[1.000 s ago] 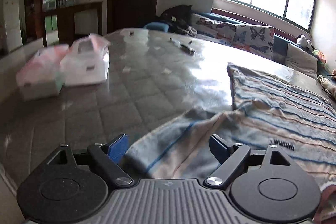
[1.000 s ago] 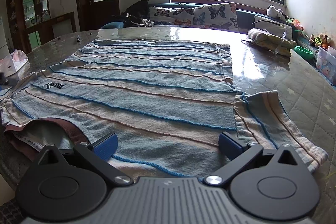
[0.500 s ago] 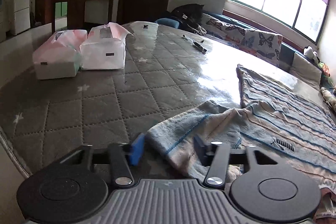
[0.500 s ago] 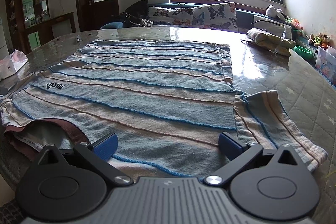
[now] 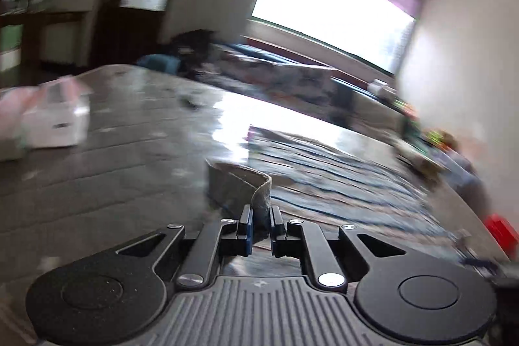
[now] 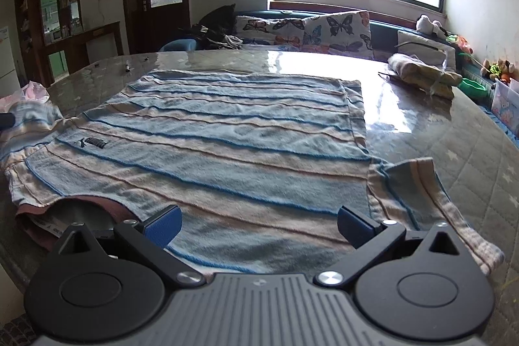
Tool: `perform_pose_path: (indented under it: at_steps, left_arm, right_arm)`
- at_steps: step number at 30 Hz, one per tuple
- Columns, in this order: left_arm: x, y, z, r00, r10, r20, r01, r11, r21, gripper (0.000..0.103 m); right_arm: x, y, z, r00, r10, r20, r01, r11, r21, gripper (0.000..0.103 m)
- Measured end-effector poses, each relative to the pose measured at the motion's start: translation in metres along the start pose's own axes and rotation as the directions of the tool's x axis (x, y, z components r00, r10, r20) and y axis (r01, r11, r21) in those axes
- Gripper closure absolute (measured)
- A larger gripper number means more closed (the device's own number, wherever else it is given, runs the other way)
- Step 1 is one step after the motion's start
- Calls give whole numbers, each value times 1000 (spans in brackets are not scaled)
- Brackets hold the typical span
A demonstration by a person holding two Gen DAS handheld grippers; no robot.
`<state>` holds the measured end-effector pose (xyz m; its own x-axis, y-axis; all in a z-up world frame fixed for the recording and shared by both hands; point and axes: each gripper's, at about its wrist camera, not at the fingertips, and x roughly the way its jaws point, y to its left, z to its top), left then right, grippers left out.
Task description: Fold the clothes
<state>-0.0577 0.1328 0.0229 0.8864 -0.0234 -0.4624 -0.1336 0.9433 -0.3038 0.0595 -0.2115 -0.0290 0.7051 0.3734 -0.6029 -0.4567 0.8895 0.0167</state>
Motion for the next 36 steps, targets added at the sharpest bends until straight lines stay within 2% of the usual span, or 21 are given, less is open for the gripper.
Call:
perform_pose_path:
  at_steps: [3,6,8,11,13,16,19,22,27,31,36]
  left_arm:
    - [10,-17,-7,996,-71,-49,73,996,44,92]
    - [20,-34,-13,985,-138,-101,146,986,83,89]
    - [24,-41,-15,978,-162,-130,176,979,102,82]
    - [24,-42,-10,977,-175,-120,189,975,115,72]
    - [25,-35,-2,983,-155,-99,166,980,107,70]
    - [30,-15,10,993,-95,-73,100,992,74,72]
    - [46,1,17,996,-27,-85,32,998,48,75]
    - [61,8,16,994,13,-109,-5,998,67,77]
    - [72,-6,-1,989,45,-140,-20,984,179,78]
    - [66,-20,-7,991,71,-114,-36,958,284,76]
    - [67,-28,-7,991,75,-110,-30,930,365,74]
  right_arm:
    - [3,3,1,1000,10,-2,-10,1000,-3,0]
    - [4,8,3,1000,20,-1,-20,1000,-16,0]
    - [5,10,6,1000,25,3,-25,999,-27,0]
    - [5,13,10,999,35,10,-34,998,-43,0]
    - [5,16,13,999,41,14,-41,998,-54,0]
    - [7,20,15,998,53,16,-51,997,-62,0]
    - [8,23,15,998,62,14,-61,996,-65,0]
    - [10,24,13,998,64,5,-64,996,-61,0]
    - [11,23,11,998,64,-8,-65,996,-53,0]
    - [12,22,9,998,63,-14,-64,997,-47,0]
    - [13,29,12,996,87,-19,-88,994,-69,0]
